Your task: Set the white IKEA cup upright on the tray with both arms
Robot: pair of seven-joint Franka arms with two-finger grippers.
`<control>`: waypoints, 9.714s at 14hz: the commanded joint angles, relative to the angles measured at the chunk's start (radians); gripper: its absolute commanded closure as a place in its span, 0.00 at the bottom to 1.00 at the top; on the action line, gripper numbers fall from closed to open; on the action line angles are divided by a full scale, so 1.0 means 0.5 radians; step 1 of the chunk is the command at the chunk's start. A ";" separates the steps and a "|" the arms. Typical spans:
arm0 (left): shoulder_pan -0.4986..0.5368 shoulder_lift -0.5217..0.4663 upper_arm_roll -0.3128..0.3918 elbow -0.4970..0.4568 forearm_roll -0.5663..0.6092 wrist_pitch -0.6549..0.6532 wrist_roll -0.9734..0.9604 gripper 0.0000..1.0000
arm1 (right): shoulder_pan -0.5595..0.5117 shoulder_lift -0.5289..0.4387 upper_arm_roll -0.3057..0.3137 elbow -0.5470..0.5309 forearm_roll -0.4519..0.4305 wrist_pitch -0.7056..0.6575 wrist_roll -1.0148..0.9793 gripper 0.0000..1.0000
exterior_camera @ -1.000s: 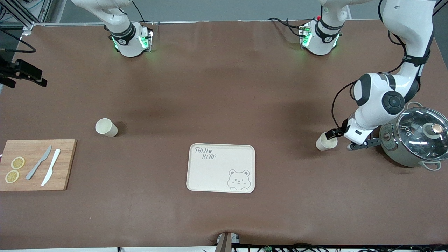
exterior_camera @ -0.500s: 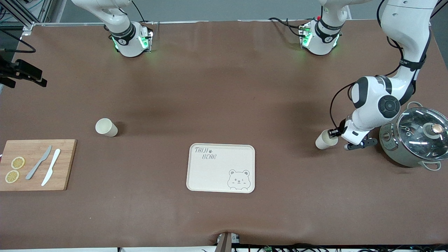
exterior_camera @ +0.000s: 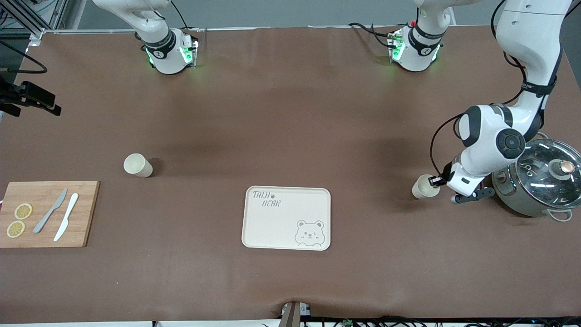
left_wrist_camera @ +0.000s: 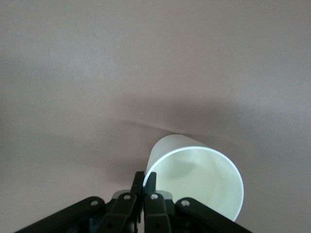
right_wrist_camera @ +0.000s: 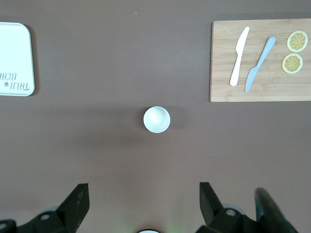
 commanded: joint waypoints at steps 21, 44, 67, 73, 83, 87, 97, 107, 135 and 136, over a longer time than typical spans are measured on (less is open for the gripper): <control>-0.920 0.451 -0.008 0.937 -0.111 -0.423 -1.774 1.00 | -0.011 0.032 0.008 0.041 -0.044 0.021 -0.018 0.00; -1.138 0.834 0.060 1.407 -0.003 -0.319 -2.155 0.00 | -0.159 0.565 0.008 -1.013 -0.023 1.260 0.006 0.00; -0.390 -0.233 0.054 1.386 0.190 -1.552 -1.067 0.00 | 0.442 0.948 0.020 -0.193 0.630 0.987 1.002 1.00; -0.185 -0.353 0.048 1.367 0.190 -1.703 -0.674 0.00 | 0.820 1.366 0.020 0.347 0.655 1.018 1.800 1.00; 0.055 -0.503 0.041 1.367 0.184 -2.073 0.047 0.00 | 1.090 1.642 0.017 0.400 0.634 1.346 2.071 1.00; 0.046 -0.611 0.032 1.343 0.187 -2.135 0.041 0.00 | 1.090 1.648 0.014 0.388 0.624 1.349 2.074 1.00; -0.227 -0.865 0.219 0.950 0.184 -1.856 0.133 0.00 | 1.072 1.615 -0.014 0.409 0.527 1.310 2.053 0.00; -0.224 -0.838 0.198 0.978 0.169 -1.816 0.176 0.00 | 0.735 1.186 -0.005 0.793 0.394 0.485 1.857 0.00; -0.212 -0.847 0.207 1.060 0.141 -1.862 0.155 0.00 | 0.019 -0.088 0.014 -0.066 -0.032 0.067 -0.042 0.00; -0.212 -0.850 0.207 1.057 0.138 -1.862 0.152 0.00 | 0.022 -0.085 0.017 -0.069 -0.041 0.055 -0.046 0.00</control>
